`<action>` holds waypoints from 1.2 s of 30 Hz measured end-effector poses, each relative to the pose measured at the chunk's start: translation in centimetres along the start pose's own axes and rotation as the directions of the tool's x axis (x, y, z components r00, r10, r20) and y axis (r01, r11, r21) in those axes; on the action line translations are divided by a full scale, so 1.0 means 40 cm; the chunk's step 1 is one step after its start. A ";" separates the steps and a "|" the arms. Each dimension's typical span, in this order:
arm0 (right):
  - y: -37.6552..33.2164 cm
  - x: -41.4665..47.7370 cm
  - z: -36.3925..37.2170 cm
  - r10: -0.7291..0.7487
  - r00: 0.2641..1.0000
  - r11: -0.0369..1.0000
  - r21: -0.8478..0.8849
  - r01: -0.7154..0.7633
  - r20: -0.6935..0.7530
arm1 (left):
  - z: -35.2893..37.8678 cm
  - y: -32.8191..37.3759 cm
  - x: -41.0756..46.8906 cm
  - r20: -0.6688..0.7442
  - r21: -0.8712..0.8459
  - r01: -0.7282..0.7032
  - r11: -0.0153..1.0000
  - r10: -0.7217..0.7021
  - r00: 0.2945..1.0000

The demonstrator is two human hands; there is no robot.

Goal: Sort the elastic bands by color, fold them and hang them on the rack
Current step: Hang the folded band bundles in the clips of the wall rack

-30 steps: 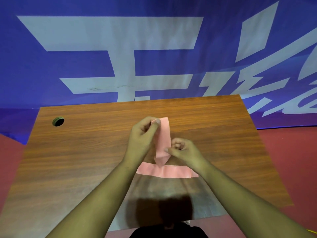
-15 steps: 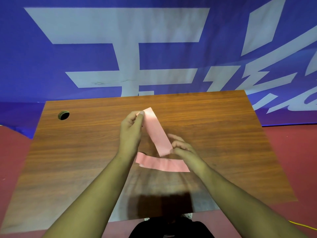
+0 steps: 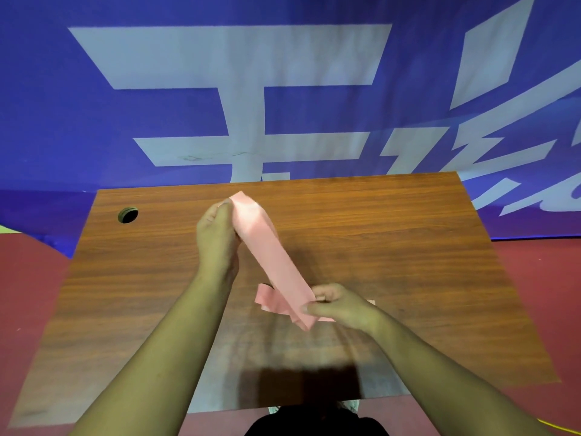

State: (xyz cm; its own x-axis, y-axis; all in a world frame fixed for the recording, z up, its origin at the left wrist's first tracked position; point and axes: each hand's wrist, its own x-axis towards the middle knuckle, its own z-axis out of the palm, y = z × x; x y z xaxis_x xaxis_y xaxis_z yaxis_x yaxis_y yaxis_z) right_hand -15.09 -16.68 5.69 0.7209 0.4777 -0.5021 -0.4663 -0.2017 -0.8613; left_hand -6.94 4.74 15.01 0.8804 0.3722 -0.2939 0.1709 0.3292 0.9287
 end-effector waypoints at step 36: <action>0.300 -0.039 -0.193 0.025 0.710 0.977 -0.132 -0.166 -0.703 | -0.241 -0.495 -0.021 0.042 0.849 0.108 0.517 -0.268 0.962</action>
State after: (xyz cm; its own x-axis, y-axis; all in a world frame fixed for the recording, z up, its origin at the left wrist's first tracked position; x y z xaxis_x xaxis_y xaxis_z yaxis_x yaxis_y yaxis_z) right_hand -17.85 -26.44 -4.45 0.8610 -0.2672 -0.4328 -0.5073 -0.3893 -0.7688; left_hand -15.34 6.26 -5.32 0.8198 0.2339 -0.5227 0.5587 -0.5267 0.6406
